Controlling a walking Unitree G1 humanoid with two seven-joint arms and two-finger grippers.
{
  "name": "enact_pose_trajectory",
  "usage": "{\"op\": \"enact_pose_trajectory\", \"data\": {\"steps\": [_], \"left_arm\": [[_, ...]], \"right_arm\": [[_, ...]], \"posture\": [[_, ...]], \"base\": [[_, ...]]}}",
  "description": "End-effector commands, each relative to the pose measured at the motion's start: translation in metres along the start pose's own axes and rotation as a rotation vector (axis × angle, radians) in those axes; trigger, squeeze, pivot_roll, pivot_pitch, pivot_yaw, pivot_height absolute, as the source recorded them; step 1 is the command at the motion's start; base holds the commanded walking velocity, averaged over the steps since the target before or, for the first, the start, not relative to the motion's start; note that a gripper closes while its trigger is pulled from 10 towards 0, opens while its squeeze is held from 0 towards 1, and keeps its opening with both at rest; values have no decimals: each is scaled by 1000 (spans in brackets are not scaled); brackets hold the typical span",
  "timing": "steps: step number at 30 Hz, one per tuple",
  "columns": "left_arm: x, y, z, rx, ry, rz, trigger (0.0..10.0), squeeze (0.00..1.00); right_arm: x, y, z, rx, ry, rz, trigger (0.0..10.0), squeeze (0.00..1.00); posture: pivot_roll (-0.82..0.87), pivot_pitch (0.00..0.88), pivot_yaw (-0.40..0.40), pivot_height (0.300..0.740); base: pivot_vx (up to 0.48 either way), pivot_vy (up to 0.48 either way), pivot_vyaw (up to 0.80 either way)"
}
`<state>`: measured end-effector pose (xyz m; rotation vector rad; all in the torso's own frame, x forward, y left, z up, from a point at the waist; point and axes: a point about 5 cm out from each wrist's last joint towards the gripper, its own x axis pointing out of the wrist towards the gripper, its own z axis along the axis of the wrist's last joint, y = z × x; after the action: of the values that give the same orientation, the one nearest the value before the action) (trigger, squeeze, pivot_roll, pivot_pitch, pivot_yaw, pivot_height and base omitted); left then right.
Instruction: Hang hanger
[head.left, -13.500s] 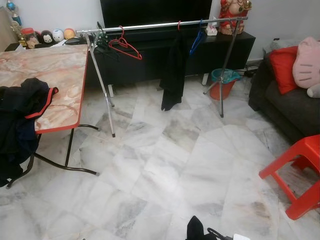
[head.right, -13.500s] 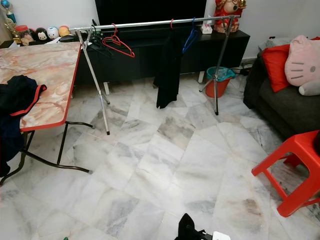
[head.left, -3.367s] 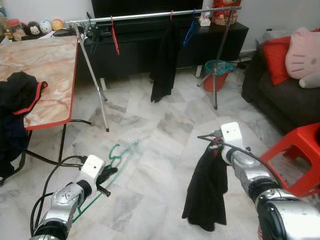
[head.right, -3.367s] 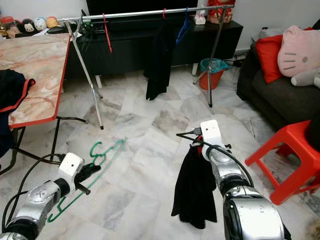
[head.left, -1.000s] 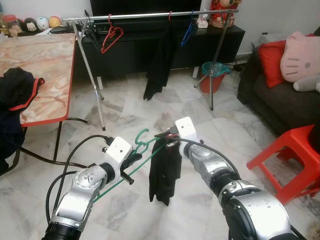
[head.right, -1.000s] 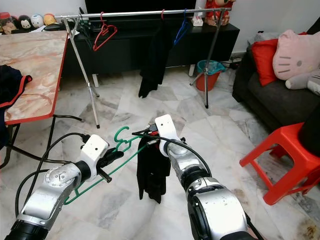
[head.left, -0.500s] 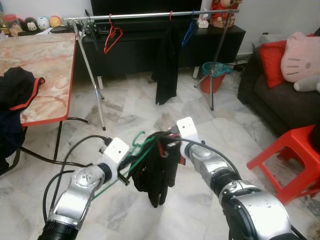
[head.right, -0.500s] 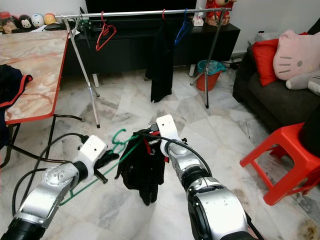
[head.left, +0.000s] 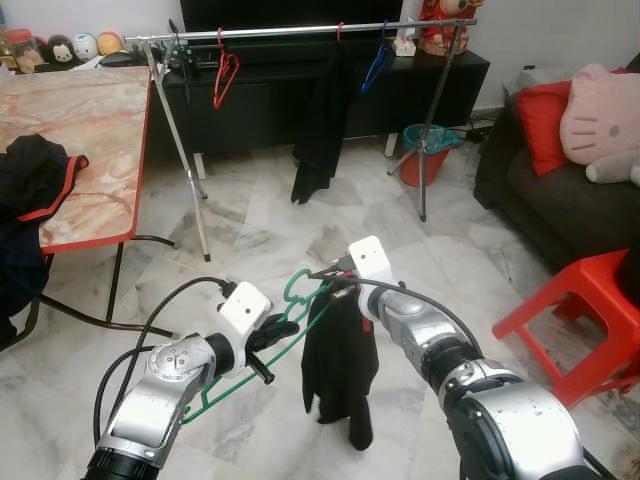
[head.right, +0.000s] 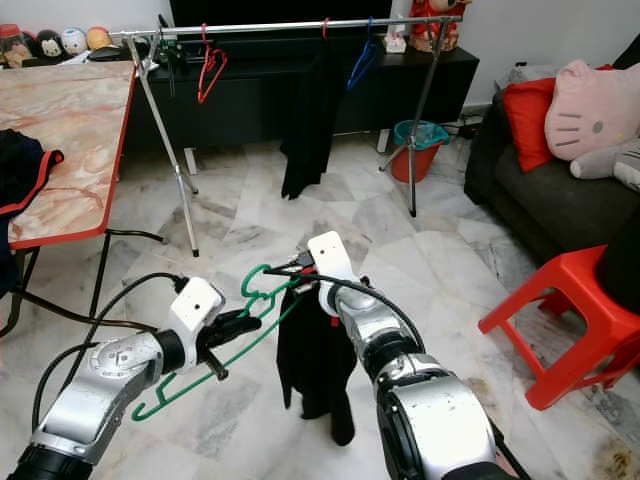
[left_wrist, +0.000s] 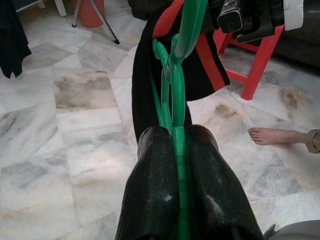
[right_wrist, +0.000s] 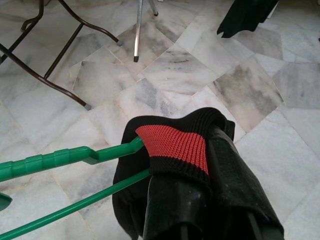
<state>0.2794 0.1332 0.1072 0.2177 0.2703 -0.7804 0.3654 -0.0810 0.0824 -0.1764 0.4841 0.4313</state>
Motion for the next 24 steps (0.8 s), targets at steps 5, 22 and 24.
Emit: {"op": "enact_pose_trajectory", "data": {"steps": [5, 22, 24], "left_arm": [[1, -4, 13, 22, -67, -30, 10000, 0], [1, -4, 13, 22, -67, -30, 10000, 0], [1, -4, 13, 22, -67, -30, 10000, 0]], "right_arm": [[1, 5, 14, -24, -36, 28, 10000, 0], [1, 5, 14, -24, -36, 28, 10000, 0], [1, 5, 14, -24, -36, 28, 10000, 0]], "posture": [[88, 15, -108, 740], [88, 15, -108, 740], [88, 15, -108, 740]], "base": [[0, 0, 0], [0, 0, 0], [0, 0, 0]]}}
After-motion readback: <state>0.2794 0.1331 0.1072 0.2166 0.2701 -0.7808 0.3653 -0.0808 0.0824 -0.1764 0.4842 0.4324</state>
